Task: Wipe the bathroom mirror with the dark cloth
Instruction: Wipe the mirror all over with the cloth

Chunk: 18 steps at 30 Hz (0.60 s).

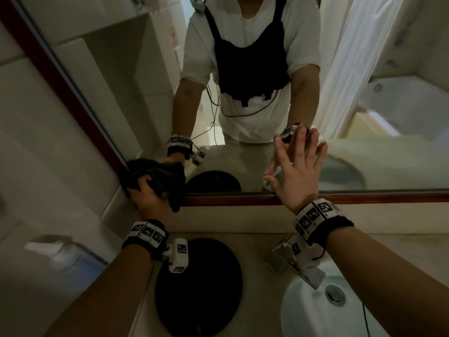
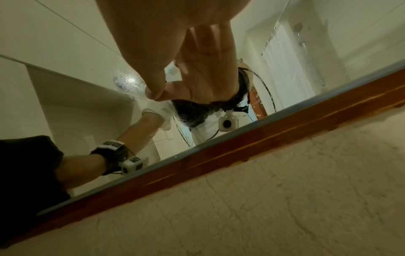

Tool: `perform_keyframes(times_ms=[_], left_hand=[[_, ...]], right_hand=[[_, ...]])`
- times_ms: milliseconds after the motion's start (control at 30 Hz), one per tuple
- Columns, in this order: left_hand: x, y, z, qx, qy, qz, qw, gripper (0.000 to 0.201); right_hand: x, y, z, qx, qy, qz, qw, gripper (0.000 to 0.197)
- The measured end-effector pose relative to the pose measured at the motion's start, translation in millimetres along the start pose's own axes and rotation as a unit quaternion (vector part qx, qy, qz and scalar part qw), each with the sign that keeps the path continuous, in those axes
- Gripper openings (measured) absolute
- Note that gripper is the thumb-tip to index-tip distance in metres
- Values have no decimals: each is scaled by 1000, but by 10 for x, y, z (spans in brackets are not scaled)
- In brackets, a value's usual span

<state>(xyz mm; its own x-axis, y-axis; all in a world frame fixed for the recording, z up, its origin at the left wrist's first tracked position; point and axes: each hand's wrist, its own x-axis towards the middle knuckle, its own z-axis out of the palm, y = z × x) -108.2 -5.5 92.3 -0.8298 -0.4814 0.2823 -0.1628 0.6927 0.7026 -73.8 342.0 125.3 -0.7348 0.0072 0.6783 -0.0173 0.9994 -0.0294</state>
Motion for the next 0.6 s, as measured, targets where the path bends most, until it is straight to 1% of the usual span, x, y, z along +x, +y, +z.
perform_keyframes(times_ms=[67, 167, 267, 433, 533, 600], left_hand=[[29, 17, -46, 11, -6, -6, 1000, 60], [92, 10, -130, 4, 4, 62, 998, 56], [196, 109, -258, -6, 4, 100, 995, 54], [380, 418, -524, -31, 77, 161, 983, 53], [436, 504, -632, -48, 84, 165, 982, 55], [440, 464, -593, -63, 80, 157, 982, 58]], right_hand=[[9, 7, 6, -2, -1, -2, 1000, 112], [8, -1, 13, -4, -5, -2, 1000, 113], [9, -4, 7, -1, -10, -1, 1000, 113], [18, -7, 7, 0, -6, 1, 1000, 113], [3, -10, 10, 0, -7, 0, 1000, 111], [2, -14, 13, 1, -8, 1, 1000, 110]])
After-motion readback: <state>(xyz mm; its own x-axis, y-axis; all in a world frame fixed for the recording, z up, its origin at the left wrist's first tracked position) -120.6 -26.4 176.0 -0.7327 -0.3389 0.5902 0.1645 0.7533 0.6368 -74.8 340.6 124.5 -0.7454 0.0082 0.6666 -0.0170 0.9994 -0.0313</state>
